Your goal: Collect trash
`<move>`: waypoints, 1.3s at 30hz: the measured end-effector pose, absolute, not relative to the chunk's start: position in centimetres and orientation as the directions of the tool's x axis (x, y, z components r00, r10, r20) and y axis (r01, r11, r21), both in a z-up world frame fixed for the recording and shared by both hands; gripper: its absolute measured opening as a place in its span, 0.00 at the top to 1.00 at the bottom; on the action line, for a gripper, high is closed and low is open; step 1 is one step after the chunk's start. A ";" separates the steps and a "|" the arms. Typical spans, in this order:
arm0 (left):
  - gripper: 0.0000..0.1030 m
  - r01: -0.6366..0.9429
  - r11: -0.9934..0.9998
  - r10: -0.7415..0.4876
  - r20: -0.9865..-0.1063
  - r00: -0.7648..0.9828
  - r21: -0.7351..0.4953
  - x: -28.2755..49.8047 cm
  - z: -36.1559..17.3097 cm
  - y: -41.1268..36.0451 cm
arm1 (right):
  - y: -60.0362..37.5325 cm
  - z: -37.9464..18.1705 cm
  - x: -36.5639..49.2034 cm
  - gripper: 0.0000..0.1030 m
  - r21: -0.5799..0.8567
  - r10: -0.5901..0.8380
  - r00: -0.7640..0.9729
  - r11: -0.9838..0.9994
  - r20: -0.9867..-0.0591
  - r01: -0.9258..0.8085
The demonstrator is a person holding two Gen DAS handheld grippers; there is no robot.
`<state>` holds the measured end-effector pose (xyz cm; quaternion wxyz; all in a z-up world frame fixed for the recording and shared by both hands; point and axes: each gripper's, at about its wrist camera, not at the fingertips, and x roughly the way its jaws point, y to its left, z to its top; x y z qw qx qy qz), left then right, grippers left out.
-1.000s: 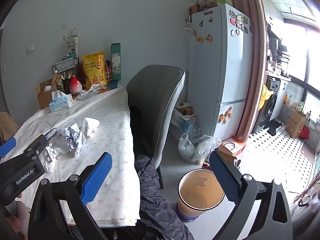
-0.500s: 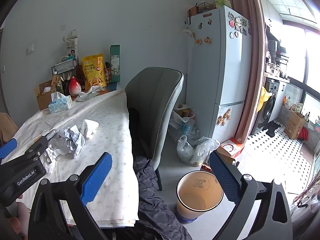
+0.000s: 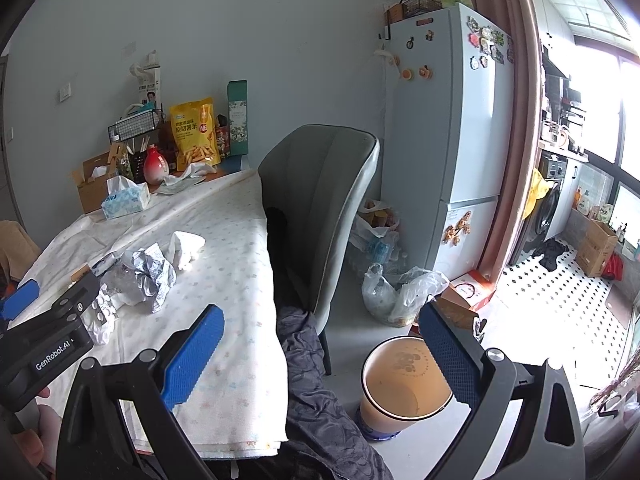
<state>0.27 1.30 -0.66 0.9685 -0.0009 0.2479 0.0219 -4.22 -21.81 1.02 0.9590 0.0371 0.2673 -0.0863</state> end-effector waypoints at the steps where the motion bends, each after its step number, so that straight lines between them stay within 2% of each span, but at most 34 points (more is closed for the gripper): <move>1: 0.05 -0.053 0.999 0.049 -0.484 0.874 0.005 0.4 -0.8 1.8 | -21.6 1.0 -4.0 0.07 0.023 -0.142 0.845 0.983 -0.516 0.180; 15: 0.05 -0.198 0.979 0.147 -0.518 0.842 -0.045 2.3 -2.5 8.3 | -16.6 0.5 -0.4 0.07 0.036 -0.021 0.853 0.998 -0.521 0.046; 29: 0.29 -0.238 0.967 0.130 -0.617 0.776 -0.096 5.8 -5.3 11.3 | -13.2 -1.9 3.1 0.10 0.075 0.100 0.795 0.995 -0.598 -0.068; 34: 0.33 -0.259 0.961 0.135 -0.646 0.751 -0.100 7.1 -6.3 12.0 | -12.5 -2.4 4.0 0.13 0.097 0.144 0.774 0.990 -0.617 -0.107; 39: 0.34 -0.277 0.956 0.145 -0.667 0.731 -0.097 7.9 -7.1 12.2 | -11.6 -3.0 4.6 0.13 0.090 0.160 0.772 0.987 -0.615 -0.132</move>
